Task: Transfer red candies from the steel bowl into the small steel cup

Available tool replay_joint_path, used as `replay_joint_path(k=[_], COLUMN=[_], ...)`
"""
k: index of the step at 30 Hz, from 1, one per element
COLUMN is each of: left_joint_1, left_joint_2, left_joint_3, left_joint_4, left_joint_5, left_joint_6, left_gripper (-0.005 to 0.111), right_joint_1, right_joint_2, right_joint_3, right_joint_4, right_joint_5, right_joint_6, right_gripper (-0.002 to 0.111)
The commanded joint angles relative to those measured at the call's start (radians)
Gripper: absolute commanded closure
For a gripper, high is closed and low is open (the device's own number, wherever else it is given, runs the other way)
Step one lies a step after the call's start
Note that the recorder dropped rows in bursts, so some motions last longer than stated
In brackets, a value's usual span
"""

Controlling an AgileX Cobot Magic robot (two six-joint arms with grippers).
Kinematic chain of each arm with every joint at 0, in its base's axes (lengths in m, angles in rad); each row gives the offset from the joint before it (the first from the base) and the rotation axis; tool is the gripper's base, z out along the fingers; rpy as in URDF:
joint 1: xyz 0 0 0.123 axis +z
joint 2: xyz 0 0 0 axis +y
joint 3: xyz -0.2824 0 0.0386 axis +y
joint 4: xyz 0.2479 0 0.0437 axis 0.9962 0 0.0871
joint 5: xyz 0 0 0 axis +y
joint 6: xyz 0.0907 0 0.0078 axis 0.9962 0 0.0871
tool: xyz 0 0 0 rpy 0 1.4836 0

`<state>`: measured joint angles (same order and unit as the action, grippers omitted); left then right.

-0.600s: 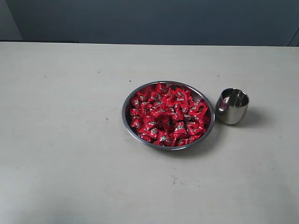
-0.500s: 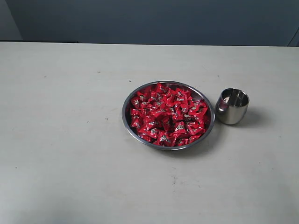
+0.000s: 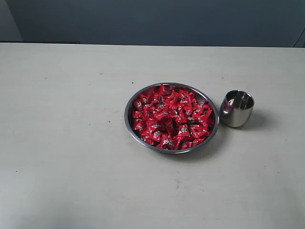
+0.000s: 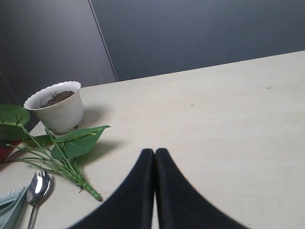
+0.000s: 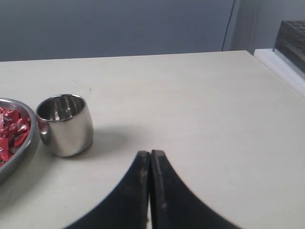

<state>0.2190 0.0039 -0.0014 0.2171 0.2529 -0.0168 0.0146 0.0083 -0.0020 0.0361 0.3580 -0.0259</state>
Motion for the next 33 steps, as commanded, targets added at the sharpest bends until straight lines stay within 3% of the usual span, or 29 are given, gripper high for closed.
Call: replay_joint_path(k=[1,20,33], left_joint_1=[-0.003,-0.003,-0.003], left_joint_2=[-0.004,-0.004,-0.004], left_joint_3=[0.001,0.001,0.001], left_joint_4=[0.004,0.004,0.004], left_joint_5=[-0.013,-0.013,-0.013], left_joint_6=[-0.002,-0.002,-0.002], left_gripper=[0.106,0.106,0.106], right_joint_1=[-0.003,-0.003,-0.003], right_joint_2=[0.081,0.716,0.782], right_joint_3=[-0.05,-0.426,-0.467], right_joint_4=[0.0,0.0,0.0], right_joint_5=[-0.001,-0.001,-0.04], right_joint_6=[0.0,0.0,0.001], right_gripper=[0.108,0.108,0.108])
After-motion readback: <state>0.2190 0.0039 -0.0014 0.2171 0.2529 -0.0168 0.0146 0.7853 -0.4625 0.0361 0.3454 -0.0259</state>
